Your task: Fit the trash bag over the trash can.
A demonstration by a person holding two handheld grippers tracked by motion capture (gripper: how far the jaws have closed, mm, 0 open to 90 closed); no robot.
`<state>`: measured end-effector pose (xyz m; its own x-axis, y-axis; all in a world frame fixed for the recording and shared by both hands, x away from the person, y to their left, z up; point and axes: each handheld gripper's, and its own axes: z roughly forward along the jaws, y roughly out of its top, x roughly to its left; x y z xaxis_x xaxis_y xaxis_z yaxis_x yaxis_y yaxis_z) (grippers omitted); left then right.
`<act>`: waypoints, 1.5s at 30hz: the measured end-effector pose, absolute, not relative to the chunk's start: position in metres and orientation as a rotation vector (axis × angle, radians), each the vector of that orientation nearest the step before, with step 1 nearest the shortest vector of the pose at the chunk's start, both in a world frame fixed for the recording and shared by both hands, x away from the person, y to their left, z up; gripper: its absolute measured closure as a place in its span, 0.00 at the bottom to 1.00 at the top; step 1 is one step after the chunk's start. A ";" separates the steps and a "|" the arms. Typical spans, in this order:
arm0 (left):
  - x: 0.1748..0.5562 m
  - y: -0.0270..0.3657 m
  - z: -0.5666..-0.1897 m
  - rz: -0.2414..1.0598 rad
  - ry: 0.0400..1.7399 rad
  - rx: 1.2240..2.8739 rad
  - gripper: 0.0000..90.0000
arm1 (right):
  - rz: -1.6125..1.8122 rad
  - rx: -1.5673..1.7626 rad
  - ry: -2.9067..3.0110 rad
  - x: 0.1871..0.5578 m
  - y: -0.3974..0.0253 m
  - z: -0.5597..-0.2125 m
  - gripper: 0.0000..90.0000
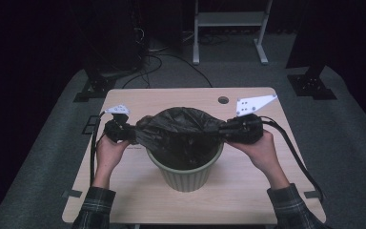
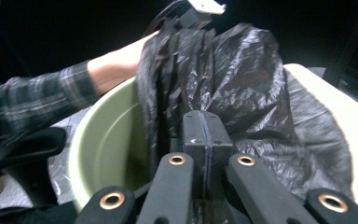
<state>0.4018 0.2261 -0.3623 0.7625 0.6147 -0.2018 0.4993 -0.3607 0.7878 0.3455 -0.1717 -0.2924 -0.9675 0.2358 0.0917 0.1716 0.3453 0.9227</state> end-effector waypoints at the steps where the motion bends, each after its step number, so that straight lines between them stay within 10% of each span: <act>1: 0.400 0.227 -0.362 0.156 0.833 2.027 1.00 | 1.727 0.378 2.531 0.341 -0.173 -0.295 1.00; 23: 0.371 0.233 -0.364 0.098 0.767 1.976 1.00 | 1.801 0.206 2.717 0.269 -0.162 -0.340 1.00; 45: 0.381 0.227 -0.392 0.092 0.816 2.040 1.00 | 1.485 0.430 2.871 0.289 -0.161 -0.419 1.00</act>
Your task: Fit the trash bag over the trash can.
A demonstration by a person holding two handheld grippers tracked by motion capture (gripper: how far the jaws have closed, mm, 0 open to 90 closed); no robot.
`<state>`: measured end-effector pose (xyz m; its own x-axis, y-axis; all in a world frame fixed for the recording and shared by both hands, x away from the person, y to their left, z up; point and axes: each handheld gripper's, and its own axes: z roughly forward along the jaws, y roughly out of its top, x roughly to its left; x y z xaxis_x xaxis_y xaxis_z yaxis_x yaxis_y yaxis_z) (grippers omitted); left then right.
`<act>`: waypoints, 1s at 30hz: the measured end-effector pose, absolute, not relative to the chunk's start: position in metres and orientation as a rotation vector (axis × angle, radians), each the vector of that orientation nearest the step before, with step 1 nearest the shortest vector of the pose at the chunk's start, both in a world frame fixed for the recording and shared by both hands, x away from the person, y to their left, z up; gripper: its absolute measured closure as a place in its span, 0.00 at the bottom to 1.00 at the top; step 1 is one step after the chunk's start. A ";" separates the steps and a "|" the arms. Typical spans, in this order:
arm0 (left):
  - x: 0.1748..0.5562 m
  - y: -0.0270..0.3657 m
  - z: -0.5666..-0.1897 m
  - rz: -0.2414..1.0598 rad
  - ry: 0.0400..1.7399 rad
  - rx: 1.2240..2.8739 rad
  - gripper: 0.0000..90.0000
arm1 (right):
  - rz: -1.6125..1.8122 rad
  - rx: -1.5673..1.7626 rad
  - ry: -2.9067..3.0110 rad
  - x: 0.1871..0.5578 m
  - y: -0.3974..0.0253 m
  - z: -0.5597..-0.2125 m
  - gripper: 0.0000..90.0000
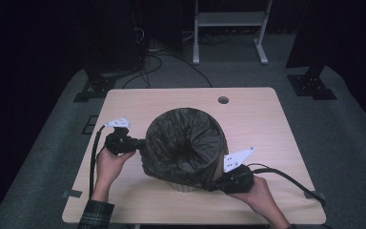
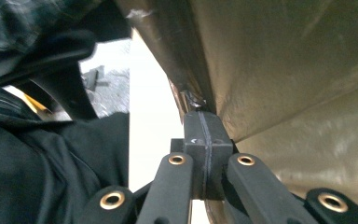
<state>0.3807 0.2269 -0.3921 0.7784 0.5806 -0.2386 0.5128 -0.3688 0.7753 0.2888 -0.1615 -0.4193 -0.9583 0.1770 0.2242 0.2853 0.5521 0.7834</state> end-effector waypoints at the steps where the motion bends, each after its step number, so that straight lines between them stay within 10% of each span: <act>1: 0.382 0.226 -0.395 0.090 0.822 2.049 1.00 | -1.348 -0.410 -2.686 0.290 -0.162 -0.422 1.00; 25: 0.401 0.208 -0.439 0.069 0.872 2.196 1.00 | -1.151 -0.616 -2.773 0.316 -0.176 -0.474 1.00; 30: 0.397 0.216 -0.426 0.111 0.859 2.156 0.85 | -1.193 -0.617 -2.770 0.317 -0.179 -0.466 0.87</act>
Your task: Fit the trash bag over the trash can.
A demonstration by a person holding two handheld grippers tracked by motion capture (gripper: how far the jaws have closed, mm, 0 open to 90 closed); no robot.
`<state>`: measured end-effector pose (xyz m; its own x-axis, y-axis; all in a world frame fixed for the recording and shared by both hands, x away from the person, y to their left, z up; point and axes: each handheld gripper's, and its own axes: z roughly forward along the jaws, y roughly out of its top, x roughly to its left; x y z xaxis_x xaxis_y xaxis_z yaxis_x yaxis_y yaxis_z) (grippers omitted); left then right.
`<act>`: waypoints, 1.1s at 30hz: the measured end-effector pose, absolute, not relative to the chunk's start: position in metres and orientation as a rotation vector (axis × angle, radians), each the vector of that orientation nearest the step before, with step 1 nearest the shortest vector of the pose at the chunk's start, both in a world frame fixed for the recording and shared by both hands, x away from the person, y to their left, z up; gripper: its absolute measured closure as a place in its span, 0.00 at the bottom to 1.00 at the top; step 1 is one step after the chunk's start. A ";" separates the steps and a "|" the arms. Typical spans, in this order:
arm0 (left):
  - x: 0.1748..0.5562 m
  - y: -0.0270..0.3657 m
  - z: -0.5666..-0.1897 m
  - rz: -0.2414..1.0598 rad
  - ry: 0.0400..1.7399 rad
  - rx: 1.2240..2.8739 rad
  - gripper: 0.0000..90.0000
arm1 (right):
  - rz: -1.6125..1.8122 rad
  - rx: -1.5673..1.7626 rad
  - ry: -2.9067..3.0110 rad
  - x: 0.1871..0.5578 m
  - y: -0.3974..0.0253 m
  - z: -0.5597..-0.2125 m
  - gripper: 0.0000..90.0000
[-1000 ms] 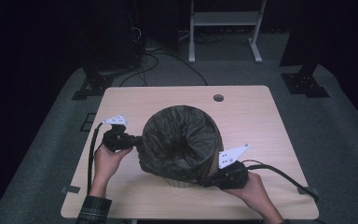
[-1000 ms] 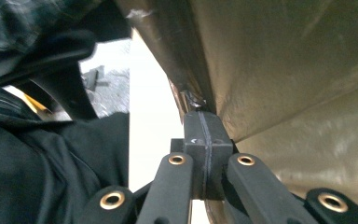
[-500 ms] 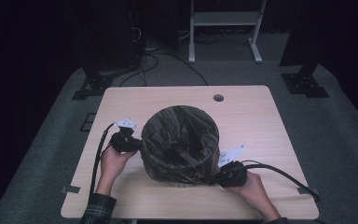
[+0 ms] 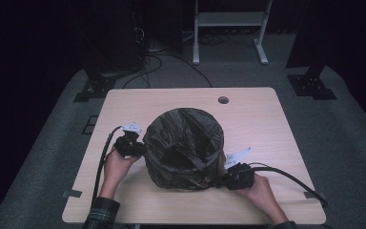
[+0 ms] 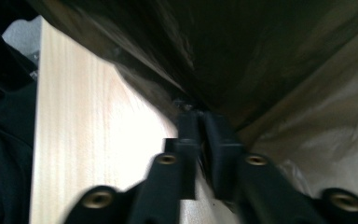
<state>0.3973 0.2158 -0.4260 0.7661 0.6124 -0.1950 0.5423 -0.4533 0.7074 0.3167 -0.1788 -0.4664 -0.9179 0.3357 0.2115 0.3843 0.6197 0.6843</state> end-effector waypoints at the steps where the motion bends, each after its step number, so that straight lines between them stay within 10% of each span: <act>1: 0.397 0.216 -0.426 0.111 0.859 2.156 0.82 | -1.193 -0.617 -2.770 0.317 -0.179 -0.466 0.87; 16: 0.368 0.246 -0.391 0.219 0.779 2.042 0.00 | -1.473 -0.715 -2.753 0.315 -0.210 -0.416 0.16; 33: 0.316 0.265 -0.426 0.256 0.621 2.172 0.00 | -1.637 -0.621 -2.808 0.306 -0.217 -0.352 0.14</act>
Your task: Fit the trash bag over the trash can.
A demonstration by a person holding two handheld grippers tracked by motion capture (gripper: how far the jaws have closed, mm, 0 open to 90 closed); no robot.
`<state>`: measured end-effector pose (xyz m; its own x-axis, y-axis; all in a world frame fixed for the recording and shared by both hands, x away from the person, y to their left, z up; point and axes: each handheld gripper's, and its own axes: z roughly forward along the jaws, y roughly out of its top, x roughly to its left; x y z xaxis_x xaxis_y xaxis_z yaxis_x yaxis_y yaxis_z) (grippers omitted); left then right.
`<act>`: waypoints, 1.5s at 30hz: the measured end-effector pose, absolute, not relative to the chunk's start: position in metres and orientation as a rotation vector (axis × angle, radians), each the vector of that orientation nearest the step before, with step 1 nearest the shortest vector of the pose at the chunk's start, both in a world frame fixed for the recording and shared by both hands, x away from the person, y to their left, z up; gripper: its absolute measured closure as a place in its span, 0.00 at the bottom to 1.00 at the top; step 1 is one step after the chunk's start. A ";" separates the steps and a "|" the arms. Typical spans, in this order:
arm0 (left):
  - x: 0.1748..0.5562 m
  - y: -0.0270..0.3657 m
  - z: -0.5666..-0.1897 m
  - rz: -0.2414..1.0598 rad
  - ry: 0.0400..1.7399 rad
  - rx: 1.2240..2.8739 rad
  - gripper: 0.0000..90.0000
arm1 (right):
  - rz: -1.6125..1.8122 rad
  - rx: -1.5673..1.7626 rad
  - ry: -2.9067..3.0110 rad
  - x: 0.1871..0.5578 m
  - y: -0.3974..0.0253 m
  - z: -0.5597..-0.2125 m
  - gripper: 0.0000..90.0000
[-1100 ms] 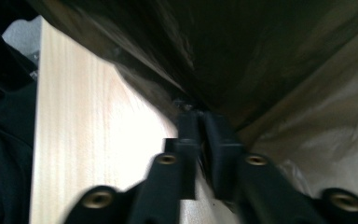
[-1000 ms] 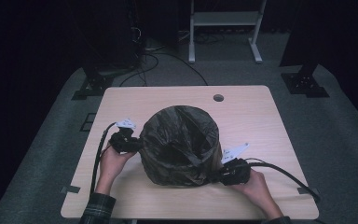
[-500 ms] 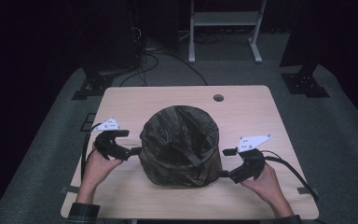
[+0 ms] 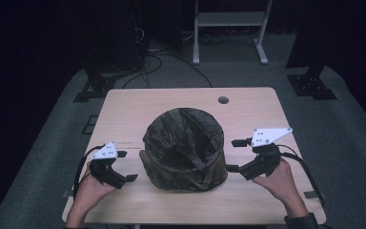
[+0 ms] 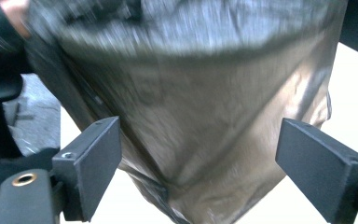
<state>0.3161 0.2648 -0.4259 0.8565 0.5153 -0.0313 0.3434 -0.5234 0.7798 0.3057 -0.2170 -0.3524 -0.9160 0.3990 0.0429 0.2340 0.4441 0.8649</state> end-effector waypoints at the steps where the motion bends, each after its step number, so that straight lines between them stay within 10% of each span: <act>1: 0.314 0.264 -0.430 0.250 0.616 2.180 0.00 | 1.483 0.553 2.523 0.305 -0.217 -0.347 0.14; 22: 0.305 0.253 -0.483 0.244 0.561 2.296 0.00 | 1.344 0.341 2.524 0.324 -0.170 -0.271 0.11; 45: 0.306 0.252 -0.483 0.242 0.548 2.298 0.00 | 0.934 0.377 2.805 0.370 -0.104 -0.301 0.13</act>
